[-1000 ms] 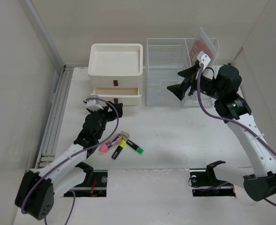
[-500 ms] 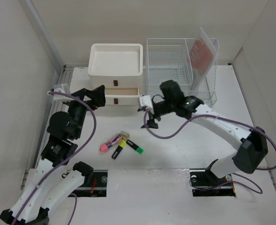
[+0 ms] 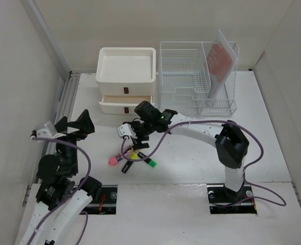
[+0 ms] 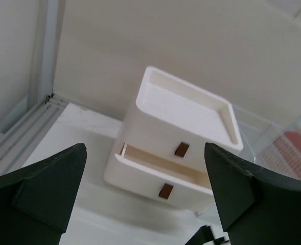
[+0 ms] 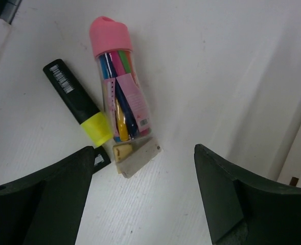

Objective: Organize the desk

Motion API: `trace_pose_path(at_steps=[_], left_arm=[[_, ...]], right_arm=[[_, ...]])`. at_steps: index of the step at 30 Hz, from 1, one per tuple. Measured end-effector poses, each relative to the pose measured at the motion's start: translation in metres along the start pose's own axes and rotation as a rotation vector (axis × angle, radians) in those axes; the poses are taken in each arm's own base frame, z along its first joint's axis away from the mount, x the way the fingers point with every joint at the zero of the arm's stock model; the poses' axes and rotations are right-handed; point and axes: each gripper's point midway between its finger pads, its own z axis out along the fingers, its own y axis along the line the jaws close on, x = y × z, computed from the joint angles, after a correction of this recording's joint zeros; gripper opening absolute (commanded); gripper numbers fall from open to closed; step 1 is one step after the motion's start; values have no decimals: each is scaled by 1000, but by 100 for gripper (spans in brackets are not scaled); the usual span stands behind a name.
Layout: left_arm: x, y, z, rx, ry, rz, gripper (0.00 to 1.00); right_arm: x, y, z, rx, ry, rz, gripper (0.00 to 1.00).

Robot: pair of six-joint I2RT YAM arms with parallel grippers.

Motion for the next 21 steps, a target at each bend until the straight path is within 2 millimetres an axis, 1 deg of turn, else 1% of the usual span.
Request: trace_pose_path(at_steps=[2,4,5,8,13,18,21], left_arm=[[-20,6,-9,-5,-72,-46,100],[-30,8,-14,-6,-107,-70,100],[-32,9,-15,-7,-113,-74,100],[-27,8,-13,-9,-101,-65,100],[-20,5,-9,-3,-76,-48,100],[-20,4,-9,3,-75,-48,100],[-21,5,-10,4,-77,-50,100]], right_arm=[[7,-3,11,-6,18,9,83],[14,-4,23,-19,33,17,83],[17,-3,28,-26,39,21,82],[24,-1,38,-43,54,35,82],[28,0,43,-51,60,49,81],[30,5,52,-68,65,66,80],[34,11,59,-84,73,89,76]])
